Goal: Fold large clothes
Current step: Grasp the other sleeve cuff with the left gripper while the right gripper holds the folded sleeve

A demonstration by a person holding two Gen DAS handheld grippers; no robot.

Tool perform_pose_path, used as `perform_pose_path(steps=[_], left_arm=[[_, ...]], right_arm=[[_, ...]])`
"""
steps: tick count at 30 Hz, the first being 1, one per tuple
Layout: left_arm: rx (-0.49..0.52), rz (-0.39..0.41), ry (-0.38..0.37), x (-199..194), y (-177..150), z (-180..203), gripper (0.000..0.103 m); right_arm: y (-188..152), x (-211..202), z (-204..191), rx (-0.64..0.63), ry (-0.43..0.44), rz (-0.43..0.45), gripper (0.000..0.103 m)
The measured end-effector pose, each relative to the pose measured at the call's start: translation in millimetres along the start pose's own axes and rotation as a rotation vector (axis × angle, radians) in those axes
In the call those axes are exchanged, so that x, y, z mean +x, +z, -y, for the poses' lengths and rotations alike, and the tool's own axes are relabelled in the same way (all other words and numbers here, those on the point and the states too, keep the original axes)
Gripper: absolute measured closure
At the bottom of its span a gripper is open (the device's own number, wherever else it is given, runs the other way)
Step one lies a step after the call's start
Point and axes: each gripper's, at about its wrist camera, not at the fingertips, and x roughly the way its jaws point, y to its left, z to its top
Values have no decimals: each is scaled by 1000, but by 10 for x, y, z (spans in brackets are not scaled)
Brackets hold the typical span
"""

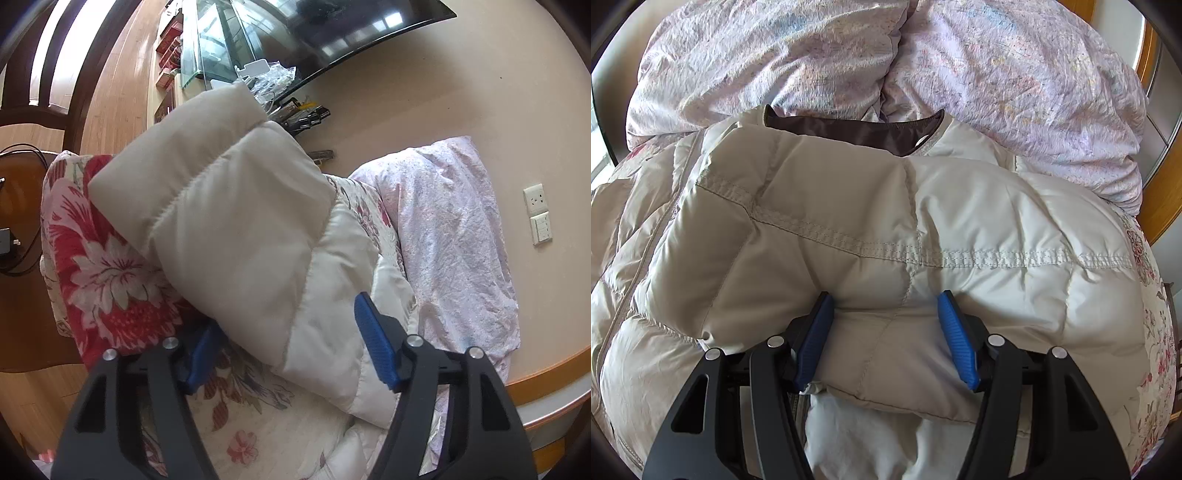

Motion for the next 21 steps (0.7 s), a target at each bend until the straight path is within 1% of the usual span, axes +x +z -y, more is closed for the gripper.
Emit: perform_pose_path(steps=[5,6,7,8,9,10,12,14,18,21], left_arm=[[9,22,19,4,78,-34,47],[15,26,29,1,93,-46,53],[21,27,45,9,109,-48,62],[32,23,58,18,132,-52,69],[43,18,61,23,153,-48,79],[51,16,57,13,171,-39,86],[90,25,44,-59,205,50,90],[156,54,36,-170,227,225,91],[310,109,-4,-398,195,760,92],[420,143,-56,-556,102,1185,92]], right_arm=[[6,-3,-10,-1,-4,3,42],[5,-4,-9,-1,-4,4,42],[3,-4,-12,-1,-5,7,42],[-4,-6,-14,-2,-7,11,42],[-10,-7,-22,-3,-11,17,42],[-18,-9,-21,-4,-14,22,42],[-35,-12,-32,-5,-24,35,41],[-45,-15,-30,-3,-29,45,40],[-55,-19,-26,0,-32,56,39],[-55,-17,-18,3,-28,60,38]])
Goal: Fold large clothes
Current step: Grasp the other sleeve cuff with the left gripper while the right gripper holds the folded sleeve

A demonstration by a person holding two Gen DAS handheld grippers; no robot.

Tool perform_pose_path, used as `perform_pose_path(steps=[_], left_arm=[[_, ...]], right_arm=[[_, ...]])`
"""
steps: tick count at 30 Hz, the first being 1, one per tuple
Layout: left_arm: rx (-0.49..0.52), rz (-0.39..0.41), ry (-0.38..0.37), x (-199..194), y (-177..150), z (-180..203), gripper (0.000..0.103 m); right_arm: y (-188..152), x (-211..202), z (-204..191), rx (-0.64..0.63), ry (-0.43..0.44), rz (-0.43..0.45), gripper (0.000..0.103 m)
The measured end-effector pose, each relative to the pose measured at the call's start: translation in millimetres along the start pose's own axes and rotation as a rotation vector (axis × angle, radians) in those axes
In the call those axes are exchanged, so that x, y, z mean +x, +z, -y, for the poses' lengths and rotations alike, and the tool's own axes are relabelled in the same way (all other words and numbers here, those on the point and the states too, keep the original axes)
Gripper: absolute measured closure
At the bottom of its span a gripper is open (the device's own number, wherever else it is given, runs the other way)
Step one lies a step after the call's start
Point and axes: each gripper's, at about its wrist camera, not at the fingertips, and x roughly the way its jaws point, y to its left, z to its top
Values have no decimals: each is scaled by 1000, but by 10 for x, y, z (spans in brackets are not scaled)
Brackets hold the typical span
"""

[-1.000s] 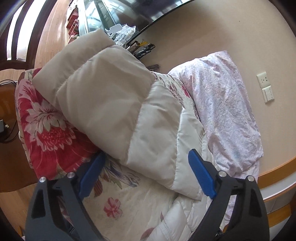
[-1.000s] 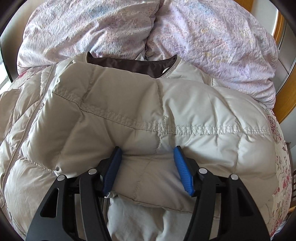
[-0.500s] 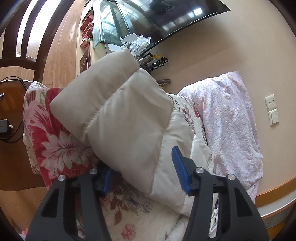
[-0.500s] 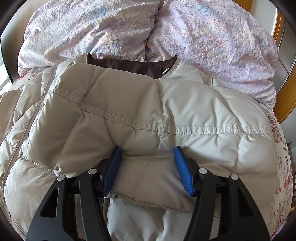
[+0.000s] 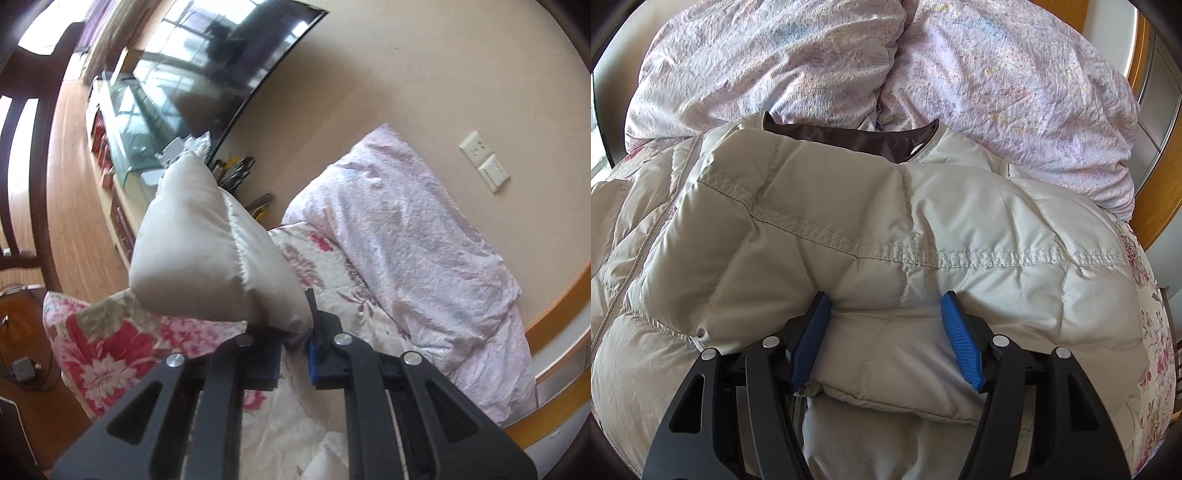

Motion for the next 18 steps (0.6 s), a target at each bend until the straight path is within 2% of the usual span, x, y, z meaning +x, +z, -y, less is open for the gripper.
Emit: perform_pose_path(steps=[4,9,14,18], left_arm=[[124,29,-71,-112,60,590,92],[247,4,-198,-155,-31,1329,92],[346,-63,-366,-138,-357,2038,92],[415,-162,-471,-6,-782,2557,92]], right_arm=[[-1,-1,11,7,10,2,38],[0,0,37,18,23,3,38],[-1,6,65,31,40,2,38],[2,16,73,40,53,1,38]])
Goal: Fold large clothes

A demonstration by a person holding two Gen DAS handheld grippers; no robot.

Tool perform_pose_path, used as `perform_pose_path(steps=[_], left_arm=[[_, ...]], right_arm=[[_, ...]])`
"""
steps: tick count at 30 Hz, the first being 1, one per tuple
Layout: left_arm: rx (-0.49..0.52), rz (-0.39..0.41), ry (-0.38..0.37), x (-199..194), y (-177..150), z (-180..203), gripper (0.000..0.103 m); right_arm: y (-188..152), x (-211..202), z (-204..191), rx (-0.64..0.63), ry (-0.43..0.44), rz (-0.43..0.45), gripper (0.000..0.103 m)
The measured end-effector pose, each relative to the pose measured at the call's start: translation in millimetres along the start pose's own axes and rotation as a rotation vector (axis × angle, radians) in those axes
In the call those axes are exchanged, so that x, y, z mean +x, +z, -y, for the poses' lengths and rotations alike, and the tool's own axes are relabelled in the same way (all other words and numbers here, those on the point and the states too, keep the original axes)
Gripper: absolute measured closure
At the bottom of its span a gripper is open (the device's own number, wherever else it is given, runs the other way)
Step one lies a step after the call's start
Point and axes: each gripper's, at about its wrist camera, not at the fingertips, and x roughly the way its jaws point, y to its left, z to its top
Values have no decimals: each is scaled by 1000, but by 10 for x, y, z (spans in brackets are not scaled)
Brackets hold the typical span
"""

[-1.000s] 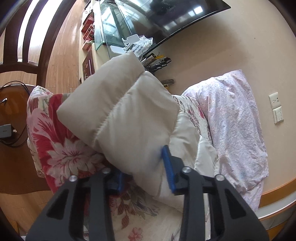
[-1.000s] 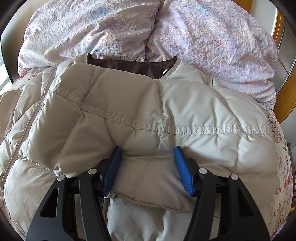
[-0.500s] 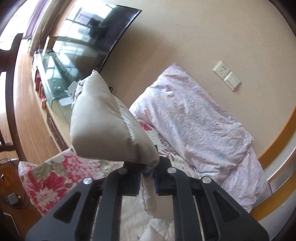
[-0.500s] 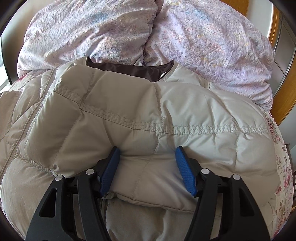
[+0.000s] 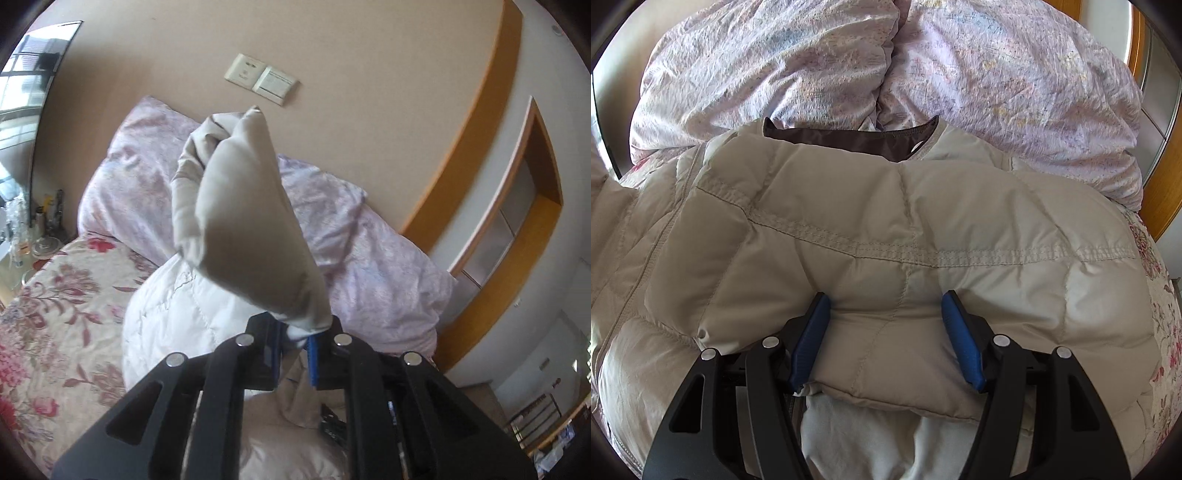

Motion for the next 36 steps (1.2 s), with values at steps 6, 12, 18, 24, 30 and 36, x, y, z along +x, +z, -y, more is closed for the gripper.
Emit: perform_pose_path(steps=[6,12,18,24,30,36], left_arm=[[75,-146,-81,717,-410,560,92],[194,-291,-48,1285,-987,900,91],[225,-438,-41,1679,-1484,895,66],[273,-456,-110,1579,-1586,1003,20],[285,-317,52,1194,-1067,537,14],[272,-269,305,1166,-824,-162,14]], right_arm=[[21,-12,31,8,26,-14,38],[-4,-288,175,-13,-56,8,31],[-93,-673,675,54,-198,73,30],[-59,-1026,1052,159,-188,153,32],[49,-1239,614,15,34,263,47],[200,-853,9,-126,133,209,56]])
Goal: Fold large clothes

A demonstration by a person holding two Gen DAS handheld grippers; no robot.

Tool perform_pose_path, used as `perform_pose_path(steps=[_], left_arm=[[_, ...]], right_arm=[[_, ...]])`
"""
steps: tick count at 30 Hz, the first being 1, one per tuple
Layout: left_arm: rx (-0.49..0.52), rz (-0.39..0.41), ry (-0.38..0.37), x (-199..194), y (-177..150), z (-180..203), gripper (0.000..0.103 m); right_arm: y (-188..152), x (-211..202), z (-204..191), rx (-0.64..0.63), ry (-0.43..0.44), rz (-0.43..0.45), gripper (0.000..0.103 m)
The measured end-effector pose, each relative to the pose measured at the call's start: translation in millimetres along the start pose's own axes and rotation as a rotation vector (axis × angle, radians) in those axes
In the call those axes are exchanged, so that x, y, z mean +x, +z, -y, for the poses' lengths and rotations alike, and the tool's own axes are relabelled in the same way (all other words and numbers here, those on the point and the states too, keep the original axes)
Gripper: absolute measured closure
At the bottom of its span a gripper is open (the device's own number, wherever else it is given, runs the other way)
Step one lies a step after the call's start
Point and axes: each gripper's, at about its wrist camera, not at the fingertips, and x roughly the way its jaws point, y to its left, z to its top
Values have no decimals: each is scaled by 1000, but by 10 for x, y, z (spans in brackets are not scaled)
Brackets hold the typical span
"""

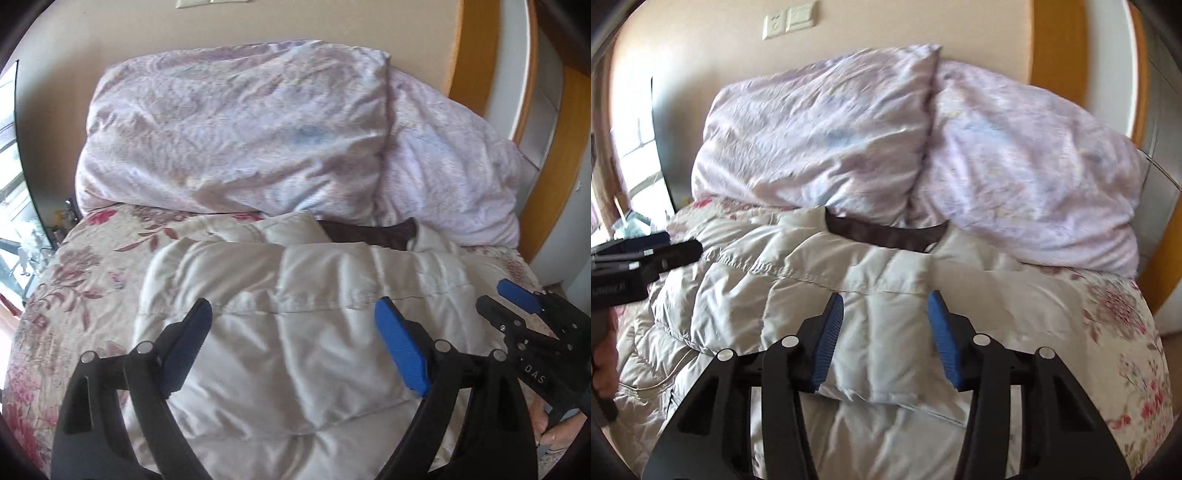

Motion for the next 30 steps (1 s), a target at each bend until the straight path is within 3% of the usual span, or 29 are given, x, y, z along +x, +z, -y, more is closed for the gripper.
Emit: perform_pose_path(steps=[5,8,11,20,25,28,30], left_arm=[[26,-50,88,247,-106,-178,14],[26,-95,115,477,-184,-243,13],[15,-122,117,634,-260,-283,12],[35,-160,166,910,-350,-283,2],[25,-176,164,974,-361,-306,2],[28,-183,145,904,-356,-312,2],[28,-188,93,716,-373,-312,2]], right_arm=[[-128,432,84,41,-28,-114,56],[-281,679,254,103,13,-188,55],[-373,735,351,142,63,-192,55],[-409,794,344,153,72,-169,54],[-417,808,345,157,78,-169,53],[-394,783,374,159,107,-196,51],[-390,655,458,186,142,-232,46]])
